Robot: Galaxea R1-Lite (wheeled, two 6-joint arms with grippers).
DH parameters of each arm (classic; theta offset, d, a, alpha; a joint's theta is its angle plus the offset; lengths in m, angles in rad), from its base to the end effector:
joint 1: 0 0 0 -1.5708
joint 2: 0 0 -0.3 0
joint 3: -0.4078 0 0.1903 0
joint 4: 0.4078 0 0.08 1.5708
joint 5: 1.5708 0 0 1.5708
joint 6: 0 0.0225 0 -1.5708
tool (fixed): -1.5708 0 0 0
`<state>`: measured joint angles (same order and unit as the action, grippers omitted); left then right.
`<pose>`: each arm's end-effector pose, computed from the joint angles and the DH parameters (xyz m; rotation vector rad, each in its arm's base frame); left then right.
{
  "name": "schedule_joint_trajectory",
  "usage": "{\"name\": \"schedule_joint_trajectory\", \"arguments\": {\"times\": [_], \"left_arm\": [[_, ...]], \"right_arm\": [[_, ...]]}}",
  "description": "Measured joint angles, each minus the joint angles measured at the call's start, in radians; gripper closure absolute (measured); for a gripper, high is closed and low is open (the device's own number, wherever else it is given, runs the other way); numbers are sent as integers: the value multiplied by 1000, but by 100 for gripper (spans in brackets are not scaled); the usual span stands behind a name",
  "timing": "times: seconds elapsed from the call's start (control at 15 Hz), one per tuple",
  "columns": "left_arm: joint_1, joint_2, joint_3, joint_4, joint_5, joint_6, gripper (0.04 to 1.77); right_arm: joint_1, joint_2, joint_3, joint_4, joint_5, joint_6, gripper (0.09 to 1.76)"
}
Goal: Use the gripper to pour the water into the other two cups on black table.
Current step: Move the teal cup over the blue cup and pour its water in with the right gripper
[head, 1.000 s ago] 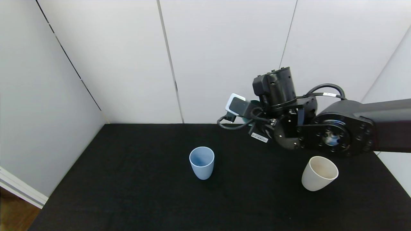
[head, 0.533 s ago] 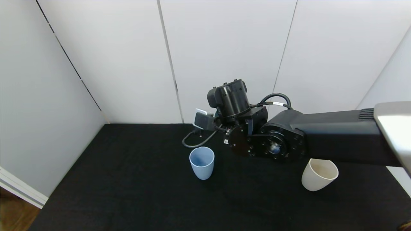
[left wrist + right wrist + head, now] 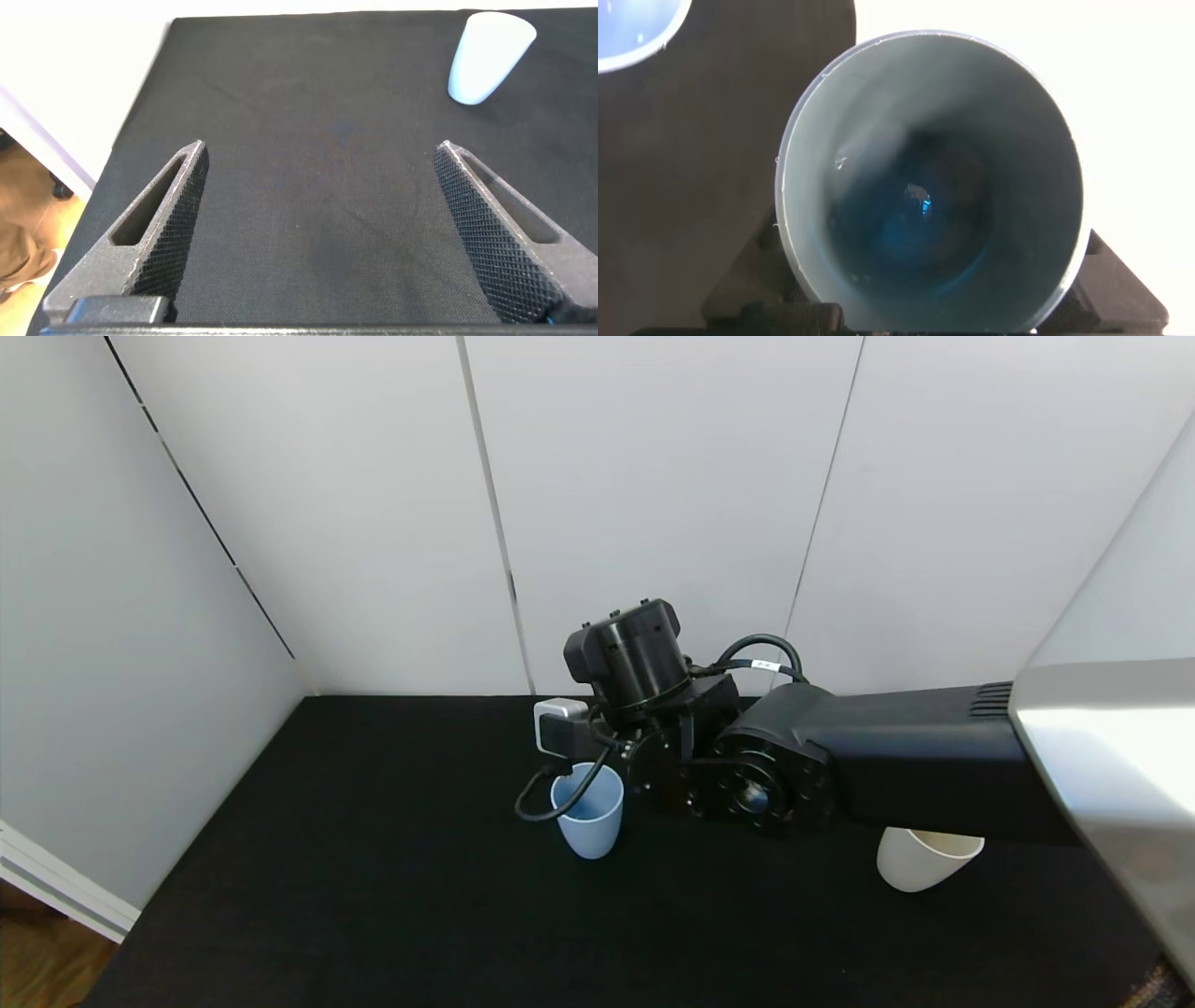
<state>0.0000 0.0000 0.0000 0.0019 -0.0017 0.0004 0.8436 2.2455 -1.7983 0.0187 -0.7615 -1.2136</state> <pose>-0.0228 0.0000 0.0753 0.0004 0.0019 -0.0017 0.3198 0.3360 0.1835 -1.5363 0.2424 0.2764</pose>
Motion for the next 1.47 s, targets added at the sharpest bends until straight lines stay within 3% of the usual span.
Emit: {"name": "schedule_joint_trajectory", "arguments": {"times": [0.47, 0.87, 1.47], "left_arm": [[0, 0, 0, 0, 0, 0, 9], [0, 0, 0, 0, 0, 0, 9], [0, 0, 0, 0, 0, 0, 9]], "right_arm": [[6, 19, -9, -6, -20, -191, 64], [1, 81, -107, -13, -48, -291, 64], [-10, 142, -113, -275, -86, -524, 64]]}}
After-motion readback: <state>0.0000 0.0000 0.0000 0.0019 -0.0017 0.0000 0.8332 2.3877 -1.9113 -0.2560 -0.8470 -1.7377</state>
